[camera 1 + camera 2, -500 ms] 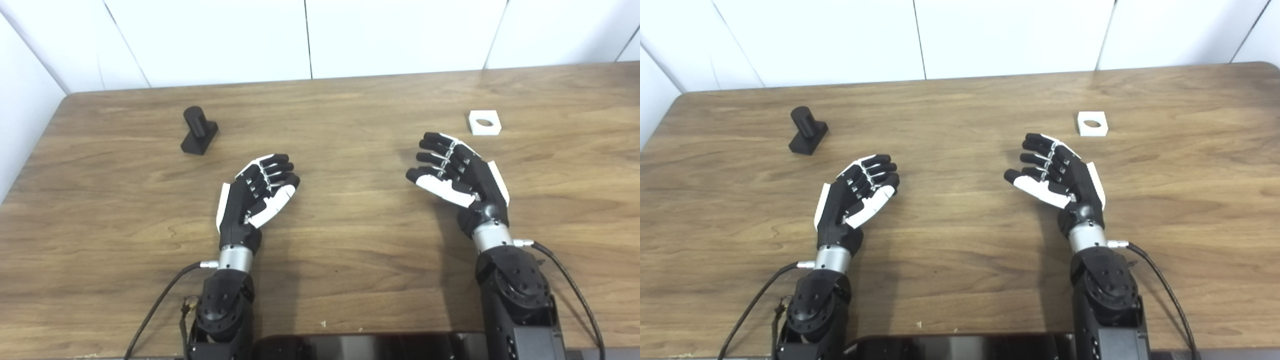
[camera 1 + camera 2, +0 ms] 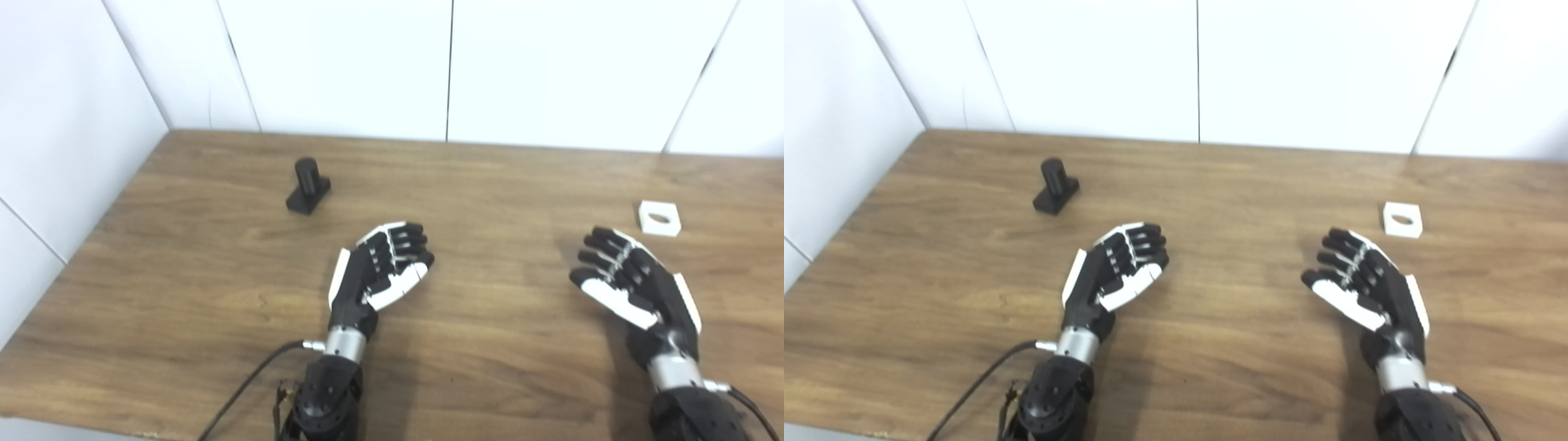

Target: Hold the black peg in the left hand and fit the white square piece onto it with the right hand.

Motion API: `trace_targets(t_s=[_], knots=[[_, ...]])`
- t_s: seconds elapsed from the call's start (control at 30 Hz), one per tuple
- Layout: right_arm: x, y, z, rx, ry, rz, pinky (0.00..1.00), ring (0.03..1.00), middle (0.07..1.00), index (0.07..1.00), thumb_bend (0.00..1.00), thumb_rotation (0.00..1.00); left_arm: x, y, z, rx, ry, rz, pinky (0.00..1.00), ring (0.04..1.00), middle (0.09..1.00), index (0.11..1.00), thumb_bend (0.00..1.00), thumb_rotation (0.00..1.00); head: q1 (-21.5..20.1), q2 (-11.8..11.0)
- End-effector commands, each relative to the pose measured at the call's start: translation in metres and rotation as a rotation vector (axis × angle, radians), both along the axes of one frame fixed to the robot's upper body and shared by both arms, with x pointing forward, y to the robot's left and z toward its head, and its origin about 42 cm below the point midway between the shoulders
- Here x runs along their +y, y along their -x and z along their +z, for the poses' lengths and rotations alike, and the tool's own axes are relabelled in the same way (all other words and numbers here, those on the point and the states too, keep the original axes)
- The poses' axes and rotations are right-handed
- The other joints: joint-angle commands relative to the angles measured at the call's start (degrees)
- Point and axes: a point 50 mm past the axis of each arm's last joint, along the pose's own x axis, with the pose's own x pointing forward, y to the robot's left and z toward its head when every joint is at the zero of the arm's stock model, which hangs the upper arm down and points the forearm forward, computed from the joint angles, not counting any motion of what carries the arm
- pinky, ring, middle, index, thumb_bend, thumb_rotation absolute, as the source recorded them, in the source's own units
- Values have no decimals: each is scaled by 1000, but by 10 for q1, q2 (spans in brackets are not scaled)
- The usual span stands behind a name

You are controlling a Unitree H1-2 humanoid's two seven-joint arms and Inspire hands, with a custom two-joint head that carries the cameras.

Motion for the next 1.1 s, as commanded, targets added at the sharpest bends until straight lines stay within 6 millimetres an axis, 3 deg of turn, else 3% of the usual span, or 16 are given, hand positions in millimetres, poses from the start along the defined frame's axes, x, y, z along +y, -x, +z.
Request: trace_targets(t_s=[0.0, 0.33, 0.47, 0.63, 0.8, 1.07], knots=[[-1, -6, 9, -60, -19, 5, 635, 702, 726, 682, 756, 130, -4, -3, 3, -41, 1, 1, 550, 629, 653, 620, 539, 145, 1, 1], [-4, -6, 8, -65, -18, 3, 617, 672, 706, 680, 760, 118, -2, -2, 6, -52, -6, 7, 570, 643, 662, 629, 546, 162, 3, 0], [-5, -7, 8, -66, -6, -1, 609, 669, 706, 684, 771, 144, 2, -5, 13, -99, -100, 50, 513, 630, 670, 629, 554, 127, 2, -2], [-7, -8, 8, -63, -7, -1, 612, 665, 704, 675, 766, 133, 6, -8, 24, -108, -189, 95, 542, 655, 680, 641, 587, 108, 5, -3], [-8, -8, 9, -57, -6, -7, 621, 668, 711, 684, 784, 152, 15, -11, 34, -104, -303, 107, 505, 640, 712, 665, 608, 124, 5, -3], [-12, -11, 11, -62, -1, -8, 631, 668, 702, 678, 800, 164, 28, -19, 47, -108, -450, 146, 562, 686, 727, 665, 630, 112, 9, -3]])
